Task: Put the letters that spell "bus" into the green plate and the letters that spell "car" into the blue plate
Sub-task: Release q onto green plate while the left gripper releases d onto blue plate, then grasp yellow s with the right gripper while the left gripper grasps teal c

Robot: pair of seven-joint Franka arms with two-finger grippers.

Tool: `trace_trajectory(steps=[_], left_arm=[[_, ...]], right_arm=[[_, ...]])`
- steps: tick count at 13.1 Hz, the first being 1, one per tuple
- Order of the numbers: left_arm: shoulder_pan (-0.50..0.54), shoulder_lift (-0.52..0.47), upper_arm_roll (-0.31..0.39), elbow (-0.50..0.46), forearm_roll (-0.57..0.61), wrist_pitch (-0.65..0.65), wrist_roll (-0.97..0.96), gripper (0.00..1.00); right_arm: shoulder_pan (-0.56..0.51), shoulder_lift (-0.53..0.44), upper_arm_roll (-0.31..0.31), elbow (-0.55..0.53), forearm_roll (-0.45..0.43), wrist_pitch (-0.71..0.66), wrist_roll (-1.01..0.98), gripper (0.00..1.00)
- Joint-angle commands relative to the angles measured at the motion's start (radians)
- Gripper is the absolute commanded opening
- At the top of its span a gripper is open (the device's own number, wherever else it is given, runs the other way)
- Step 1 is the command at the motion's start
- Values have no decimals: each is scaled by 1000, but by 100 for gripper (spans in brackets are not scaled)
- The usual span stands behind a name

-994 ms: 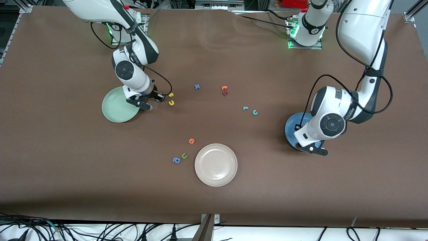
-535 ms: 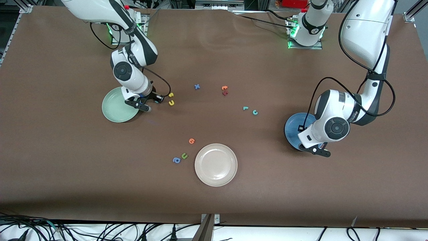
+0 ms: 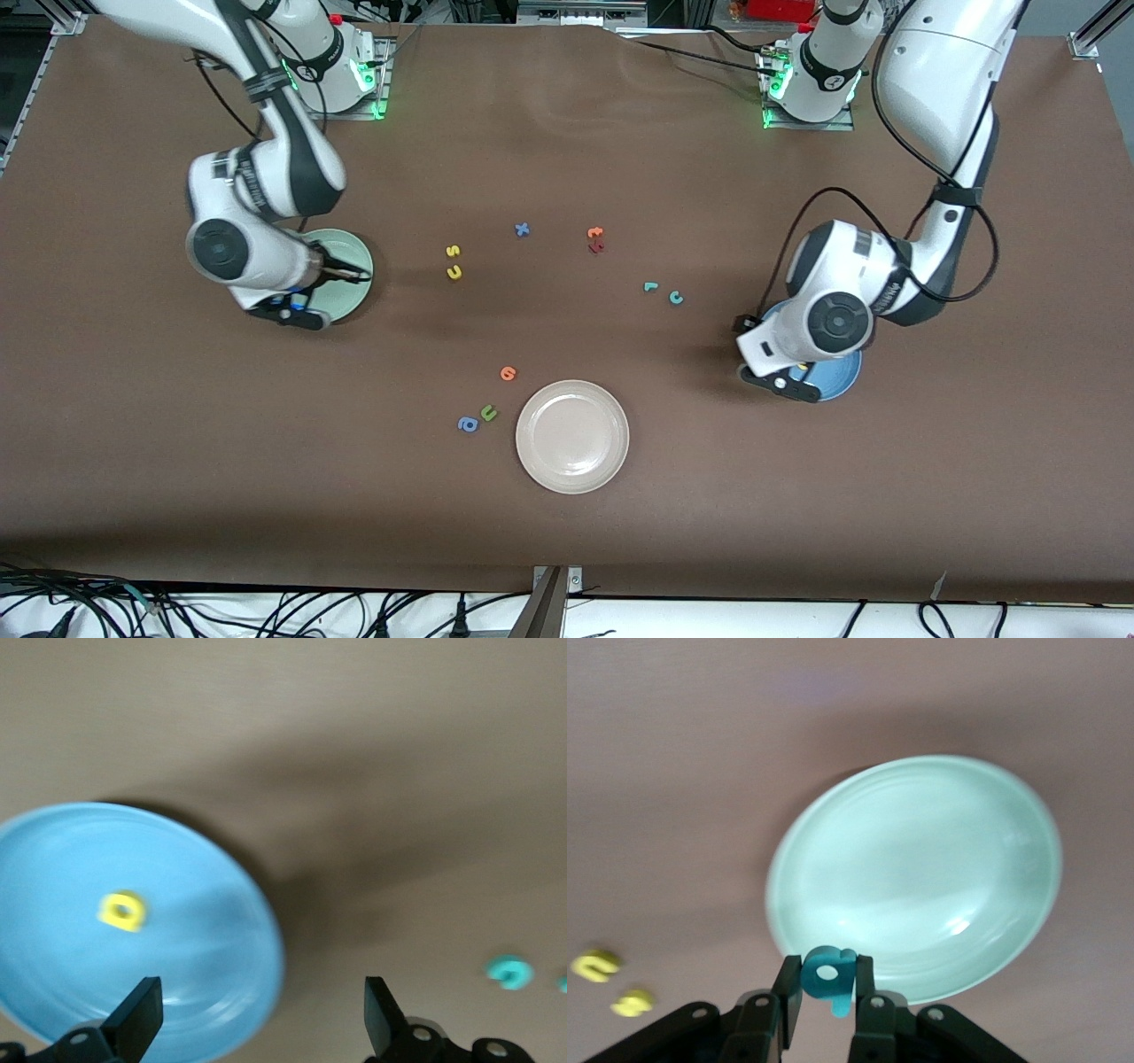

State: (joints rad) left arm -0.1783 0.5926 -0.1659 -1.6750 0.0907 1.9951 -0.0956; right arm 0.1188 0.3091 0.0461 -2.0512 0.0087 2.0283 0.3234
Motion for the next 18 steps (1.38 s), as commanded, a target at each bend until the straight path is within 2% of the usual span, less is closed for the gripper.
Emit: trace_trajectory(steps=[1,3,5,6,7,8,9,11,12,14,15,18], left_arm=[[-1,-17,-41,-22,-38,-15,-94,100],[-1,-19,-63,-84,-34,19,-102,100],[-1,-40,-79,-173,-25,117,-102,99],[0,-51,-89,-211,-23,170,-101,99],[-1,-54,-115,-241,-20,212,-99,99],[-1,-54,-147,-252,33,226,-93,99],[-1,-51,-161,-252,141,226,-79,98],[0,-42,-187,-249,176,228,-78,98],[0,-43,-196,-246,178,228,-76,98],[2,-42,-227,-241,190,231,-23,98],[2,-42,-227,-241,190,241,47,98],[-3,-30,-227,-242,190,274,154,96]], right_arm=[[2,44,-86,-7,5,7,-198,2],[2,79,-130,-26,10,47,-300,3],[1,85,-140,-78,14,124,-313,4],[1,87,-140,-95,16,153,-313,10],[1,93,-138,-98,16,156,-313,24],[1,91,-138,-96,17,153,-311,58],[1,88,-138,-93,17,147,-301,96],[2,65,-130,-78,31,100,-262,98],[4,56,-106,-52,65,57,-227,98],[4,54,-24,6,154,-17,-91,98],[4,54,32,11,163,-16,-4,98],[21,67,214,8,165,91,330,98]])
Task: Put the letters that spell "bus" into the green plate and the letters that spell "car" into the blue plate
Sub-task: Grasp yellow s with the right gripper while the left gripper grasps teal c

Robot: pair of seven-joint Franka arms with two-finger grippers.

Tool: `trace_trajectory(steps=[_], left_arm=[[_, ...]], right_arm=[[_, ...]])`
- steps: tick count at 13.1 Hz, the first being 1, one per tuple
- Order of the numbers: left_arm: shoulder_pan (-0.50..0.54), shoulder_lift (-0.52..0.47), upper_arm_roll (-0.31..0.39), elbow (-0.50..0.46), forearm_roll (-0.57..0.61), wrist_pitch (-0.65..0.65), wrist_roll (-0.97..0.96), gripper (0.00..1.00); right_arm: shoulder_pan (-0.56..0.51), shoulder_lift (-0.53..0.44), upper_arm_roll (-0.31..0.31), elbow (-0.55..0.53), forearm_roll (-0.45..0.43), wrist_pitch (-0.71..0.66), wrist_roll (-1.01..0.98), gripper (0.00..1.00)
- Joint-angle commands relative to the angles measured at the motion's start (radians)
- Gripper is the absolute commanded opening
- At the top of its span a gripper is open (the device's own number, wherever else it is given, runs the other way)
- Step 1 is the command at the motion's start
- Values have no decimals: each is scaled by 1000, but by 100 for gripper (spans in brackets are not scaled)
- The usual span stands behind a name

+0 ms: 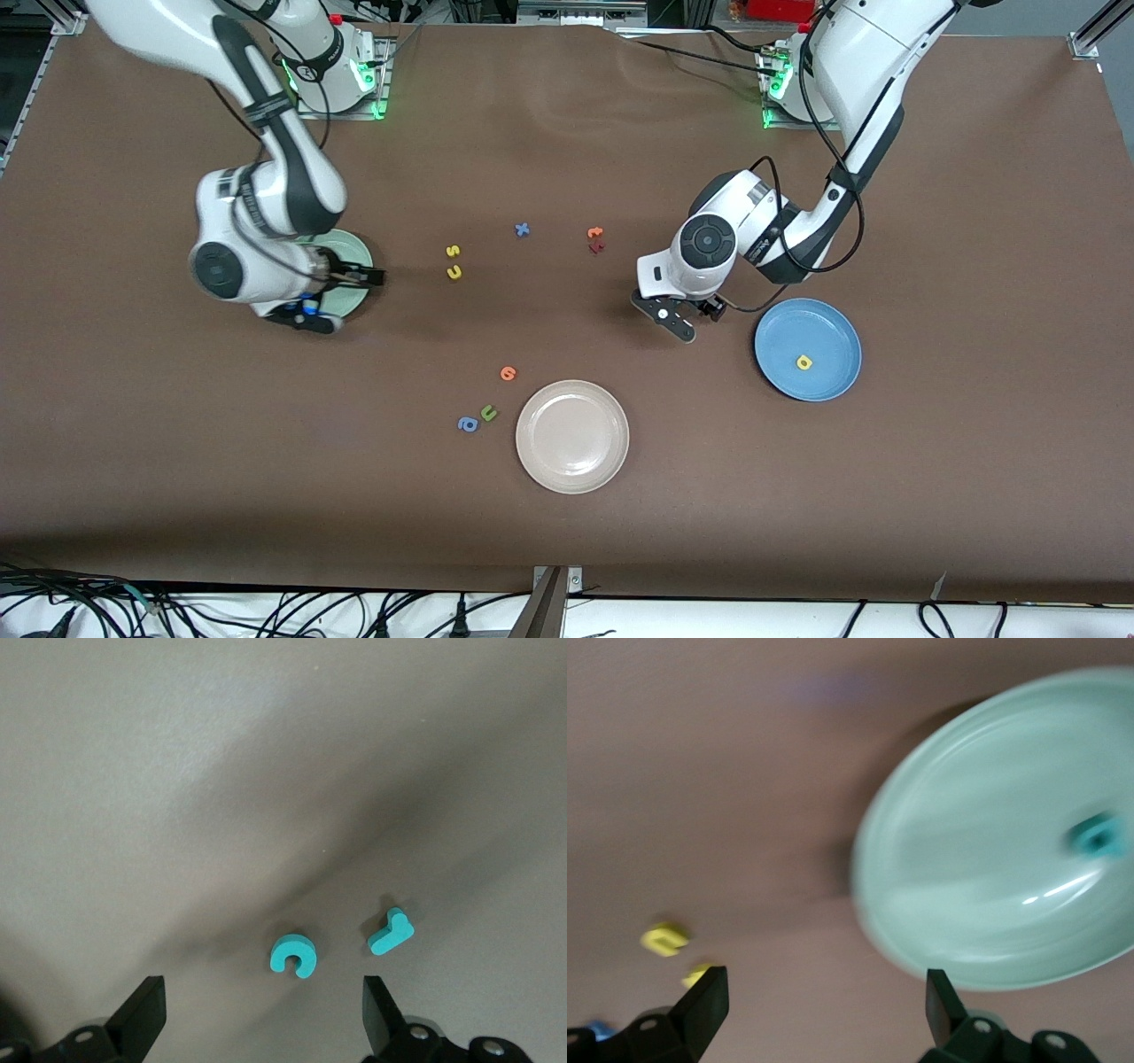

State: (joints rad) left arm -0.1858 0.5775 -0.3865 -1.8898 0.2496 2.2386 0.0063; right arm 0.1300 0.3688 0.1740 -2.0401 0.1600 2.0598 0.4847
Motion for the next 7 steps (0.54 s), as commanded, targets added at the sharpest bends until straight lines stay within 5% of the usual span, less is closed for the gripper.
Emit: trace_trajectory(steps=[1,3,7], left_arm=[[5,-7,-8,-32,33,53,63,94],[5,13,-6,-37,34,85,99,91],[14,22,-8,-72,127,98,113,81]], right_arm=[[32,21,120,-2,12,113,264,98],[123,44,127,-3,9,204,383,98],[143,53,127,-77,-85,246,316,92]])
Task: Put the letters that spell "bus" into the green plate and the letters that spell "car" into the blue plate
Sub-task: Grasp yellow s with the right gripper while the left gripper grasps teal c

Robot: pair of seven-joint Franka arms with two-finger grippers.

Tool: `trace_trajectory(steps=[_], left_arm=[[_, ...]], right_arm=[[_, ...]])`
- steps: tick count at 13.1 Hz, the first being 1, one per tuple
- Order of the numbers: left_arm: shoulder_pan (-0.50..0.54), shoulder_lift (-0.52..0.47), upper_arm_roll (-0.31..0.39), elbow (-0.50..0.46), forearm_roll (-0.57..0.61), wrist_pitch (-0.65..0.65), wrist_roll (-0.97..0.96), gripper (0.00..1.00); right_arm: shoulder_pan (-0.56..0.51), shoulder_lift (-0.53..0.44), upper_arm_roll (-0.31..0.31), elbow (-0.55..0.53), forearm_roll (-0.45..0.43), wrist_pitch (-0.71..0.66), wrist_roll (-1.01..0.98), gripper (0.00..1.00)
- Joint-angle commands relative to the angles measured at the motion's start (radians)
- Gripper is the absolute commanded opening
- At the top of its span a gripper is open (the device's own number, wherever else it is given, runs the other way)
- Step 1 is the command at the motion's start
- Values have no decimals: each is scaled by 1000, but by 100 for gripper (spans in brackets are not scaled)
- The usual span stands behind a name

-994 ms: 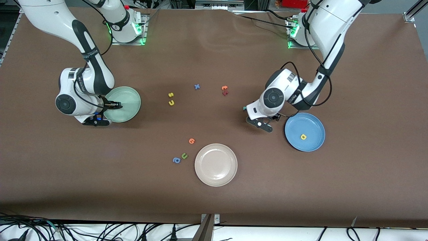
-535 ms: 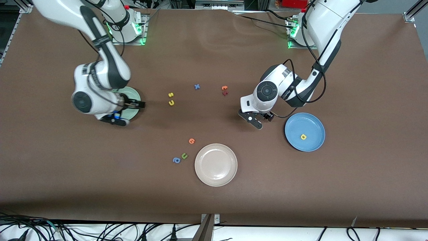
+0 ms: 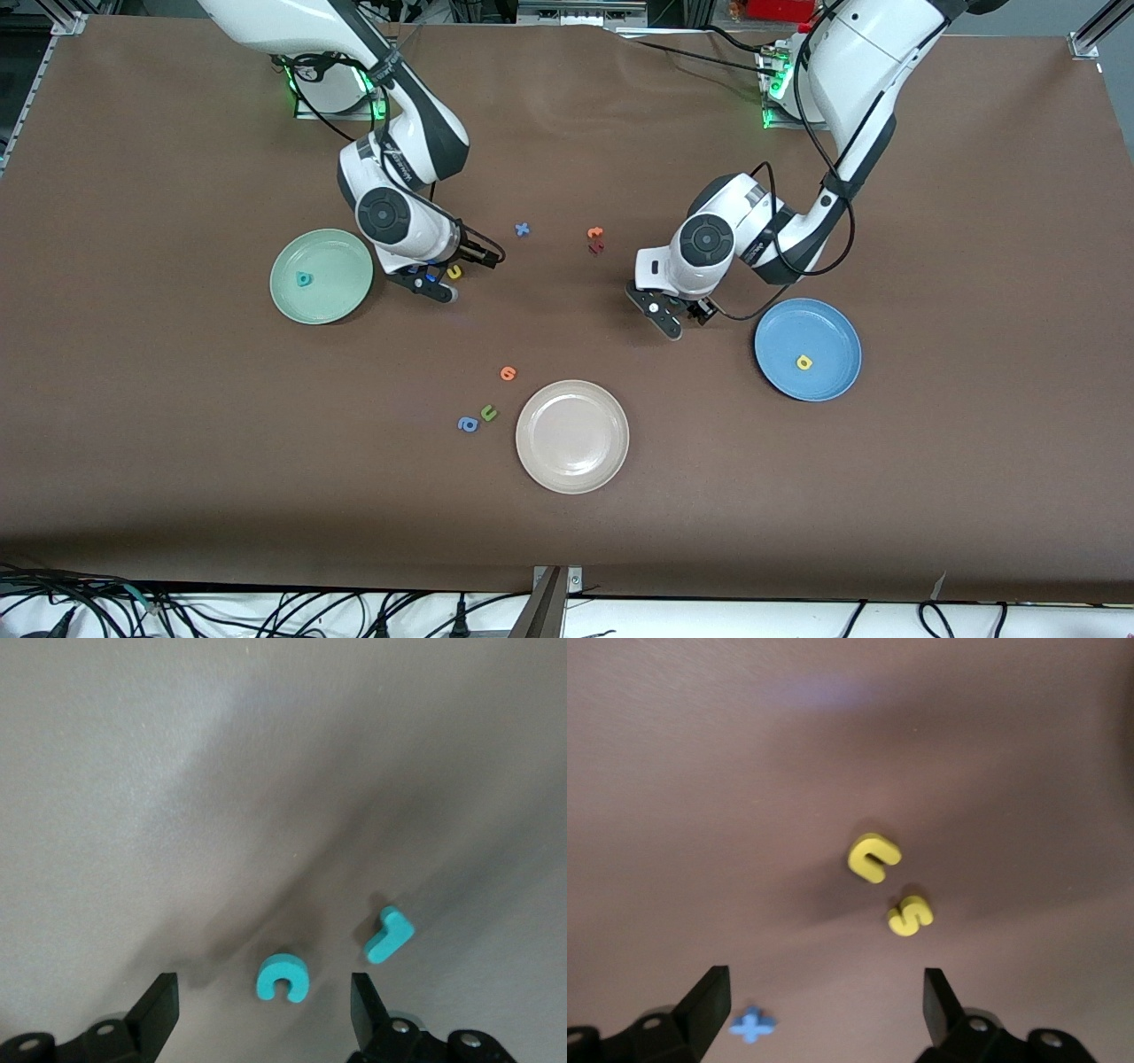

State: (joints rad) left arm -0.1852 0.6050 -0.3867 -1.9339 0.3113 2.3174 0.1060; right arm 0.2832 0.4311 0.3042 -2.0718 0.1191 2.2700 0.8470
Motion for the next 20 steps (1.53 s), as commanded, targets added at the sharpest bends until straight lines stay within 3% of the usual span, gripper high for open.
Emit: trace_trajectory(steps=[1,4,8,10,12,13,16,20], left_arm=[[7,-7,-8,-39,68,20,14,79],[6,-7,-11,-42,68,39,9,79],[3,-1,-11,-42,68,77,11,70],[1,1,-11,-42,69,77,12,57],[4,-1,-11,-43,69,77,11,30],[4,-2,-11,-42,69,74,11,22],[9,-14,-11,-40,69,63,14,15],[35,-63,-11,-31,68,10,23,15]], right_arm=[[-10,-8,-2,-72,-45,78,-65,92],[-10,-11,-1,-152,-45,154,-98,92],[-10,-11,1,-160,-45,155,-102,70],[-10,-11,1,-160,-45,157,-115,65],[-10,-6,-1,-162,-45,184,-137,65],[-10,-3,-1,-160,-45,190,-135,65],[-12,-3,-5,-160,-45,192,-167,61],[-12,1,-30,-160,-45,195,-223,61]])
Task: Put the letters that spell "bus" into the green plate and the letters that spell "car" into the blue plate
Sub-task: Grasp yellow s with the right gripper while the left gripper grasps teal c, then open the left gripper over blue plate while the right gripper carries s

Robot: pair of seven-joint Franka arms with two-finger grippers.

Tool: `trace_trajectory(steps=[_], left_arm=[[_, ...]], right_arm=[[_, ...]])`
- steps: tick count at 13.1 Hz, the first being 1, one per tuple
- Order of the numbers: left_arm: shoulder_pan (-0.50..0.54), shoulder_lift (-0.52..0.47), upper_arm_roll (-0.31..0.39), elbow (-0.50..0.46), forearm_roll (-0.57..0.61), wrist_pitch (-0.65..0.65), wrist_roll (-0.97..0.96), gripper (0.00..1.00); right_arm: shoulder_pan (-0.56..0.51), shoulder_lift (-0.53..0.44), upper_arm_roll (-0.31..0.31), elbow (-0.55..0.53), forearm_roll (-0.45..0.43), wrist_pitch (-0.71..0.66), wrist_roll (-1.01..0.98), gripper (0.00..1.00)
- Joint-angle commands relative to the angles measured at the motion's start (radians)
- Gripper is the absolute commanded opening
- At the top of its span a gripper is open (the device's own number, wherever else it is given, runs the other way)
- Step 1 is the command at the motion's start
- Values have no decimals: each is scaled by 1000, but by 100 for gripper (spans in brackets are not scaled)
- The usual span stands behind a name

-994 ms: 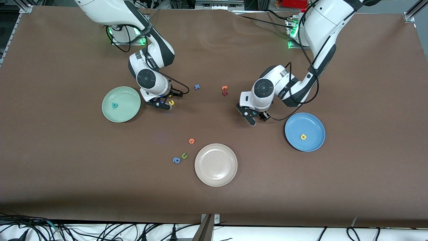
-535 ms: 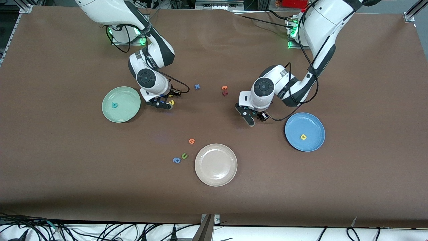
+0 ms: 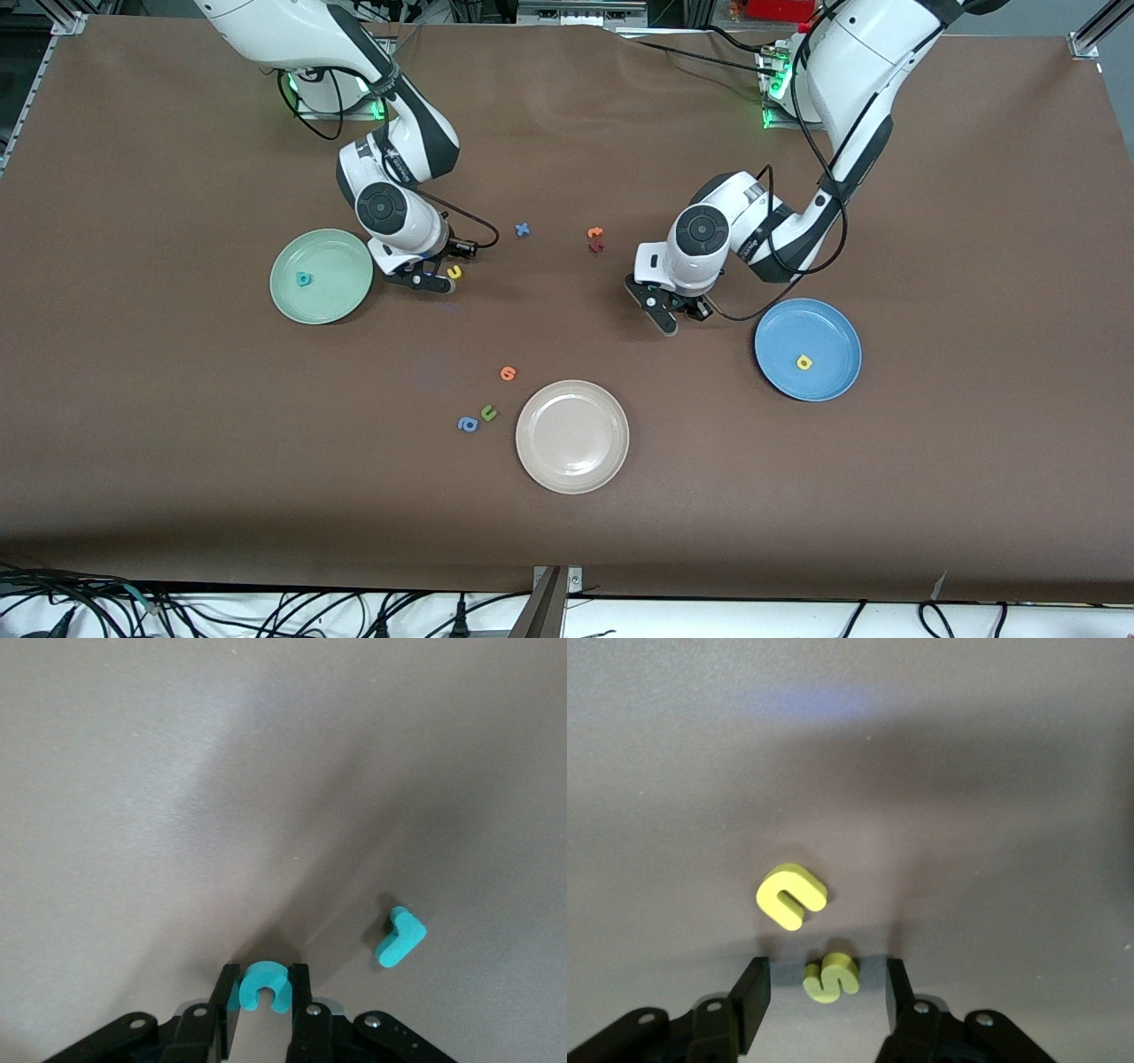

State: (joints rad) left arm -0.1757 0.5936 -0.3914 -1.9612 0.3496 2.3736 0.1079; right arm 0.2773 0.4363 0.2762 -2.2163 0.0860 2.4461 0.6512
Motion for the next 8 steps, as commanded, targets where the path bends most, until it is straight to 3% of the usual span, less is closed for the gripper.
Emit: trace_trajectory(steps=[1,4,8], left_arm=[[45,-64,-6,2,26,-69,51,15],[168,-74,-4,2,20,-71,206,15],[284,-72,-3,19,23,-71,373,15]], right_arm=[[-7,-2,-2,-16,-12,19,-28,61],[-6,2,-3,-17,-11,24,-27,54],[-6,-7,0,-39,-6,21,-15,54]])
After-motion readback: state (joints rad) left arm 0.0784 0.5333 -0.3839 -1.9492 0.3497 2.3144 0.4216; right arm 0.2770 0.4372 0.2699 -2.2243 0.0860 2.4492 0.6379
